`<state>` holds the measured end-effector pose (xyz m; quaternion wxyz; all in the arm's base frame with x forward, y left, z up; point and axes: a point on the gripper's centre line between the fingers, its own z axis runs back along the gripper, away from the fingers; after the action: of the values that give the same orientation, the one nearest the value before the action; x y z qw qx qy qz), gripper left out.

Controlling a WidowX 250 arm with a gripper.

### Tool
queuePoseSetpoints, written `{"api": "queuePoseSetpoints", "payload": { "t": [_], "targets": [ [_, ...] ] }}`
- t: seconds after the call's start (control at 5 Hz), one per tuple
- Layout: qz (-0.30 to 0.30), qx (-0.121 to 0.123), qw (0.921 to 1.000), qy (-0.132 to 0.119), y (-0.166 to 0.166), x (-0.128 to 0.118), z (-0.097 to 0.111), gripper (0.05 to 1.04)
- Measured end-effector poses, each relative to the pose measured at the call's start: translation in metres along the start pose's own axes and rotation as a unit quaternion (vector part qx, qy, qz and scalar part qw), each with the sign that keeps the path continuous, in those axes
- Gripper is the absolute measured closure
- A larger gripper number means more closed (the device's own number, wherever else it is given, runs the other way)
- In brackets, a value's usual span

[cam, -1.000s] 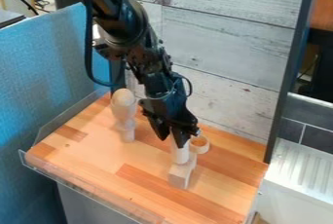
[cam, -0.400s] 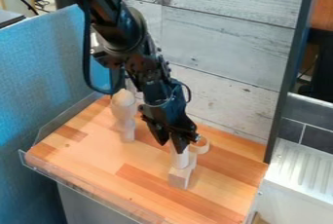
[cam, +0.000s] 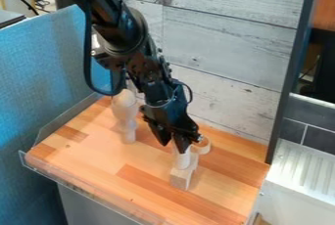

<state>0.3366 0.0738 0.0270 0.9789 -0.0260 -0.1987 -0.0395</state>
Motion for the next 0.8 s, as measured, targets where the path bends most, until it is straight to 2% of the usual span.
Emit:
{"api": "queuePoseSetpoints", "payload": {
  "t": [0.2, 0.4, 0.8],
  "targets": [
    [0.007, -0.017, 0.9998, 0.009, -0.005, -0.002, 0.000, 0.155],
    [0.009, -0.025, 0.9995, 0.014, -0.005, -0.004, 0.001, 0.078],
    [0.016, -0.034, 0.9991, -0.018, -0.002, 0.012, 0.039, 0.083]
  ]
}}
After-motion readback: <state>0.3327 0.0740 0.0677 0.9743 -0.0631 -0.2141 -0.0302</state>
